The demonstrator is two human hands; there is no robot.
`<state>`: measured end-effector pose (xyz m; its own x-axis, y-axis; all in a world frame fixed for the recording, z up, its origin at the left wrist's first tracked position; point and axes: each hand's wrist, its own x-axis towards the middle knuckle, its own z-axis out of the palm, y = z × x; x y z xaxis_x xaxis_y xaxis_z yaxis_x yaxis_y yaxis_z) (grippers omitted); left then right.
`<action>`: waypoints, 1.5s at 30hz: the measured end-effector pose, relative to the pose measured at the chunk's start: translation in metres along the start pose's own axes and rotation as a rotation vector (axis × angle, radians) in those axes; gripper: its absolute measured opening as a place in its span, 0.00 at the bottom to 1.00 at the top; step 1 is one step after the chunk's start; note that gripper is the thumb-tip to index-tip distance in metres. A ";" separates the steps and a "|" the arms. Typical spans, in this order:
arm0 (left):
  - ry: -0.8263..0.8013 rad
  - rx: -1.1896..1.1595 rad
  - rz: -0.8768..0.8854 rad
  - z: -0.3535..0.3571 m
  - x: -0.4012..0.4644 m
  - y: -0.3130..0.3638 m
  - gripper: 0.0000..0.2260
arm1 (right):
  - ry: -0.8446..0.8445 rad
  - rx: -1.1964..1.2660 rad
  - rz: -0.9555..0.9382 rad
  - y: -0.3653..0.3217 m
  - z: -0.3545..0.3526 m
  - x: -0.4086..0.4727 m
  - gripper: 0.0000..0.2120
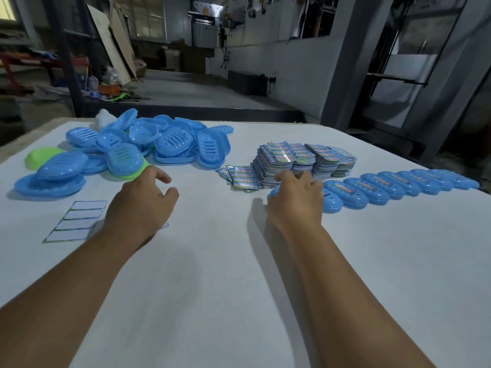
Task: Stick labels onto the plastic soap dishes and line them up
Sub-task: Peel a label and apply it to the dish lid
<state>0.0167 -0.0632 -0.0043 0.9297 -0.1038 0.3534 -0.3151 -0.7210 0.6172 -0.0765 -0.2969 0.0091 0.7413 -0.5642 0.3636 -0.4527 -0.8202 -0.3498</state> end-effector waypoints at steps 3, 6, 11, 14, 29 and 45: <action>0.020 0.041 0.004 -0.001 0.003 -0.002 0.04 | 0.014 0.119 -0.088 -0.015 0.005 -0.003 0.16; 0.058 0.100 0.000 -0.004 0.006 -0.006 0.03 | -0.019 0.218 -0.250 -0.036 0.012 -0.007 0.12; 0.129 0.221 0.038 -0.011 0.017 -0.019 0.02 | -0.083 0.279 -0.474 -0.074 0.024 -0.004 0.10; 0.218 0.309 0.075 -0.015 0.027 -0.028 0.08 | -0.102 0.277 -0.533 -0.094 0.032 0.003 0.11; 0.116 0.354 -0.113 -0.009 0.053 -0.062 0.19 | -0.146 0.479 -0.496 -0.098 0.065 0.014 0.10; 0.235 0.159 -0.325 -0.002 0.096 -0.055 0.30 | -0.139 0.539 -0.476 -0.092 0.067 0.022 0.09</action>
<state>0.1232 -0.0319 -0.0025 0.9013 0.2917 0.3203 0.0374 -0.7889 0.6134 0.0145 -0.2279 -0.0082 0.8692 -0.1117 0.4816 0.2142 -0.7929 -0.5704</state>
